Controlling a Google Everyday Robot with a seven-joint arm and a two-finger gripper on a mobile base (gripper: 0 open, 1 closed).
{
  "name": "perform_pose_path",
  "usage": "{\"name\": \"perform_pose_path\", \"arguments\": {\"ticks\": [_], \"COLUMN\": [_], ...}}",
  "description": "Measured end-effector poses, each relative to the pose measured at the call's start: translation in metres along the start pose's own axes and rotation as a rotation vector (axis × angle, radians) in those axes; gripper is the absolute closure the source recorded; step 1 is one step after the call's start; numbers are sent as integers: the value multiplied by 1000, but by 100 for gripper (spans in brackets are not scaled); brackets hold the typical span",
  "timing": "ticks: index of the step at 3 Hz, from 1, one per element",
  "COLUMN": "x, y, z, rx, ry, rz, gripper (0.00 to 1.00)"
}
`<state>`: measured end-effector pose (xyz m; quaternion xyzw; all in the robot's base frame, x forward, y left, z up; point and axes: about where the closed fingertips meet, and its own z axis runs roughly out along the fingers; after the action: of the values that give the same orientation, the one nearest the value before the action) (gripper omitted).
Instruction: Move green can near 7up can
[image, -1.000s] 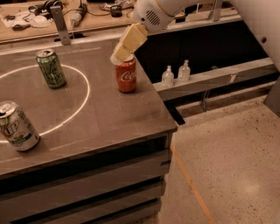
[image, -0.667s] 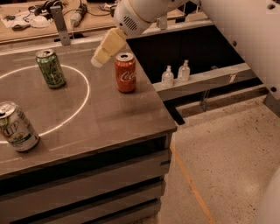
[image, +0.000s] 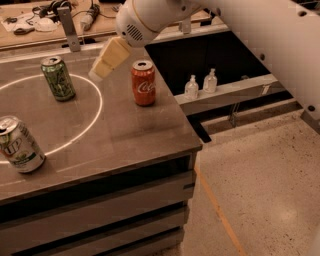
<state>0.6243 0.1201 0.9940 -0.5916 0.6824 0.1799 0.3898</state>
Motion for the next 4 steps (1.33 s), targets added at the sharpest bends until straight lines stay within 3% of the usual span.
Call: {"name": "perform_pose_path", "arguments": {"ticks": [2,3,4], "x": [-23,-32,-37], "y": [-26,-41,-46], "z": [49,87,119], "rx": [2,-2,-14], "ry": [-12,-29,-89], "rz": [-73,-76,-61], "gripper": [0,0,0]}}
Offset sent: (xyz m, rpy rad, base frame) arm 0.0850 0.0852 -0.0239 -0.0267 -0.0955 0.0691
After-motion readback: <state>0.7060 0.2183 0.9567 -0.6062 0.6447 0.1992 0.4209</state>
